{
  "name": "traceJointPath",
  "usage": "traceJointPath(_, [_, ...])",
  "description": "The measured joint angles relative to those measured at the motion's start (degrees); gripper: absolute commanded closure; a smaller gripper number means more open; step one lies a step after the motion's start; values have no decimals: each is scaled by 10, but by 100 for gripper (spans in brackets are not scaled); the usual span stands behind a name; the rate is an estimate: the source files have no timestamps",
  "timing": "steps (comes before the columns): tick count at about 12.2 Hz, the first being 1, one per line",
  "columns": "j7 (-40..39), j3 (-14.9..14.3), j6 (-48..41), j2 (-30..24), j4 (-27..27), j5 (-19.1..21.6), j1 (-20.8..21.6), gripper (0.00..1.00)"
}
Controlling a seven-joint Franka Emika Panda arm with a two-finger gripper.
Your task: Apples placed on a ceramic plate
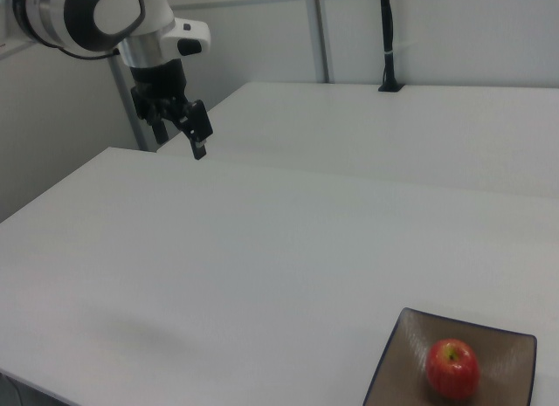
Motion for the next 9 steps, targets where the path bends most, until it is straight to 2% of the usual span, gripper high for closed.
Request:
traceJointPath(2, [-17,2,3,21,-2,-1,10,0])
traceJointPath(5, [-99,-1,48,48,-2,-1,11,0])
traceJointPath(7, [-143,-11,79,55,-6,-1,11,0])
traceJointPath(9, [-150,-16,81,54,-6,-1,10,0])
